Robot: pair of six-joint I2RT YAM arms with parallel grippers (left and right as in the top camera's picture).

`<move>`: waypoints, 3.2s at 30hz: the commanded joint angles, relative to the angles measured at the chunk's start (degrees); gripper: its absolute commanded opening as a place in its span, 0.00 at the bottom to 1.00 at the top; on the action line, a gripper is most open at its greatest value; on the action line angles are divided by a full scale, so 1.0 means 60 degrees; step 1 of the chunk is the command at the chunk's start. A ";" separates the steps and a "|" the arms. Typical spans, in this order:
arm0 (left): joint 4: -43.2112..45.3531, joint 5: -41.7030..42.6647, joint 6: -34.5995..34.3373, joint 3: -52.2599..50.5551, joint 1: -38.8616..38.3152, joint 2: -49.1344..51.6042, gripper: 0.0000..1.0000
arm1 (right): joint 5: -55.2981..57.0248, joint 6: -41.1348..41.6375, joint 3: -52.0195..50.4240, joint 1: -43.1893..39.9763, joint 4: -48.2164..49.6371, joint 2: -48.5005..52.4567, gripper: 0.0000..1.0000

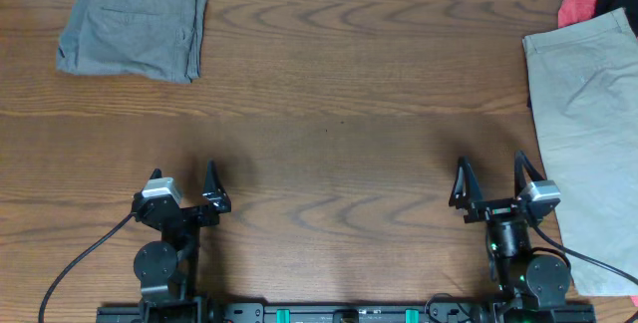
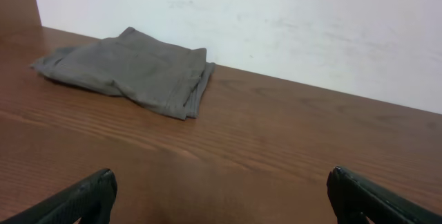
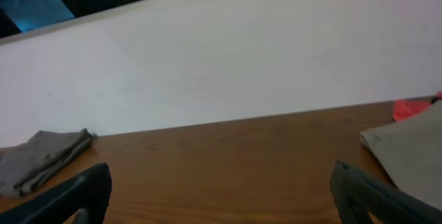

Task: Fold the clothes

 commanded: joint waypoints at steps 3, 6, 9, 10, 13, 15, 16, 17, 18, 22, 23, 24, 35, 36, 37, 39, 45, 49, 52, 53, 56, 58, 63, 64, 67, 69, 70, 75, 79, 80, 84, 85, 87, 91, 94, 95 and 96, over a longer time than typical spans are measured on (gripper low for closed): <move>-0.0342 0.0164 0.0189 -0.0146 0.0058 -0.0058 0.98 | 0.0182 -0.0339 -0.0015 -0.0076 -0.0444 -0.0062 0.99; -0.0342 0.0164 0.0189 -0.0146 0.0058 -0.0058 0.98 | 0.0182 -0.0339 -0.0015 -0.0076 -0.1319 -0.0062 0.99; -0.0342 0.0164 0.0189 -0.0146 0.0058 -0.0058 0.98 | 0.0186 -0.0339 -0.0015 -0.0073 -0.1967 -0.0062 0.99; -0.0342 0.0164 0.0189 -0.0146 0.0058 -0.0058 0.98 | 0.0186 -0.0339 -0.0015 -0.0076 -0.1942 -0.0062 0.99; -0.0342 0.0164 0.0189 -0.0146 0.0058 -0.0058 0.98 | 0.0182 -0.0339 -0.0015 -0.0076 -0.1945 -0.0062 0.99; -0.0342 0.0164 0.0189 -0.0146 0.0058 -0.0058 0.98 | 0.0182 -0.0339 -0.0015 -0.0076 -0.1942 -0.0062 0.99; -0.0342 0.0164 0.0189 -0.0146 0.0058 -0.0058 0.98 | 0.0182 -0.0339 -0.0015 -0.0084 -0.1942 -0.0062 0.99; -0.0342 0.0164 0.0189 -0.0146 0.0058 -0.0058 0.98 | 0.0182 -0.0339 -0.0015 -0.0091 -0.1945 -0.0062 0.99; -0.0342 0.0164 0.0193 -0.0146 0.0058 -0.0058 0.98 | 0.0182 -0.0339 -0.0015 -0.0091 -0.1942 -0.0062 0.99; -0.0342 0.0164 0.0189 -0.0146 0.0058 -0.0058 0.98 | 0.0182 -0.0339 -0.0015 -0.0091 -0.1942 -0.0062 0.99; -0.0342 0.0164 0.0189 -0.0146 0.0058 -0.0058 0.98 | 0.0182 -0.0339 -0.0015 -0.0091 -0.1942 -0.0062 0.99; -0.0342 0.0164 0.0193 -0.0146 0.0058 -0.0058 0.98 | 0.0182 -0.0339 -0.0015 -0.0091 -0.1942 -0.0062 0.99; -0.0342 0.0164 0.0189 -0.0146 0.0058 -0.0058 0.98 | 0.0182 -0.0339 -0.0015 -0.0091 -0.1942 -0.0062 0.99; -0.0342 0.0164 0.0189 -0.0146 0.0058 -0.0058 0.98 | 0.0182 -0.0339 -0.0015 -0.0091 -0.1942 -0.0062 0.99; -0.0342 0.0164 0.0193 -0.0146 0.0058 -0.0058 0.98 | 0.0182 -0.0339 -0.0015 -0.0091 -0.1942 -0.0062 0.99; -0.0342 0.0164 0.0189 -0.0146 0.0058 -0.0058 0.98 | 0.0182 -0.0339 -0.0015 -0.0091 -0.1942 -0.0062 0.99; -0.0342 0.0164 0.0189 -0.0146 0.0058 -0.0058 0.98 | 0.0182 -0.0339 -0.0015 -0.0091 -0.1942 -0.0062 0.99; -0.0342 0.0164 0.0189 -0.0146 0.0058 -0.0058 0.98 | 0.0182 -0.0339 -0.0015 -0.0091 -0.1942 -0.0062 0.99; -0.0342 0.0164 0.0189 -0.0146 0.0058 -0.0058 0.98 | 0.0182 -0.0339 -0.0015 -0.0091 -0.1942 -0.0062 0.99; -0.0342 0.0164 0.0189 -0.0146 0.0058 -0.0058 0.98 | 0.0182 -0.0339 -0.0015 -0.0091 -0.1942 -0.0062 0.99; -0.0342 0.0164 0.0189 -0.0146 0.0058 -0.0058 0.98 | 0.0182 -0.0339 -0.0015 -0.0091 -0.1942 -0.0062 0.99; -0.0342 0.0164 0.0189 -0.0146 0.0058 -0.0058 0.98 | 0.0182 -0.0339 -0.0015 -0.0091 -0.1942 -0.0062 0.99; -0.0342 0.0164 0.0189 -0.0146 0.0058 -0.0058 0.98 | 0.0182 -0.0339 -0.0015 -0.0091 -0.1942 -0.0062 0.99; -0.0342 0.0164 0.0189 -0.0146 0.0058 -0.0058 0.98 | 0.0182 -0.0339 -0.0015 -0.0091 -0.1942 -0.0062 0.99; -0.0342 0.0164 0.0193 -0.0146 0.0058 -0.0058 0.98 | 0.0182 -0.0339 -0.0015 -0.0091 -0.1942 -0.0062 0.99; -0.0342 0.0164 0.0193 -0.0146 0.0058 -0.0058 0.98 | 0.0182 -0.0339 -0.0015 -0.0091 -0.1942 -0.0062 0.99; -0.0342 0.0164 0.0189 -0.0146 0.0058 -0.0058 0.98 | 0.0182 -0.0339 -0.0015 -0.0091 -0.1942 -0.0062 0.99; -0.0342 0.0164 0.0189 -0.0146 0.0058 -0.0058 0.98 | 0.0182 -0.0339 -0.0015 -0.0091 -0.1942 -0.0062 0.99; -0.0342 0.0164 0.0189 -0.0146 0.0058 -0.0058 0.98 | 0.0182 -0.0339 -0.0015 -0.0091 -0.1942 -0.0062 0.99; -0.0342 0.0164 0.0193 -0.0146 0.0058 -0.0058 0.98 | 0.0182 -0.0339 -0.0015 -0.0091 -0.1942 -0.0062 0.99; -0.0342 0.0164 0.0189 -0.0146 0.0058 -0.0058 0.98 | 0.0182 -0.0339 -0.0015 -0.0091 -0.1942 -0.0062 0.99; -0.0342 0.0164 0.0189 -0.0146 0.0058 -0.0058 0.98 | 0.0182 -0.0339 -0.0015 -0.0091 -0.1942 -0.0062 0.99; -0.0342 0.0164 0.0189 -0.0146 0.0058 -0.0058 0.98 | 0.0182 -0.0339 -0.0015 -0.0091 -0.1942 -0.0062 0.99; -0.0342 0.0164 0.0193 -0.0146 0.0058 -0.0058 0.98 | 0.0182 -0.0339 -0.0015 -0.0091 -0.1942 -0.0062 0.99; -0.0342 0.0164 0.0189 -0.0146 0.0058 -0.0058 0.98 | 0.0182 -0.0339 -0.0015 -0.0091 -0.1942 -0.0062 0.99; -0.0342 0.0164 0.0189 -0.0146 0.0058 -0.0058 0.98 | 0.0182 -0.0339 -0.0015 -0.0091 -0.1942 -0.0062 0.99; -0.0342 0.0164 0.0189 -0.0146 0.0058 -0.0058 0.98 | 0.0178 -0.0339 -0.0015 -0.0091 -0.1942 -0.0062 0.99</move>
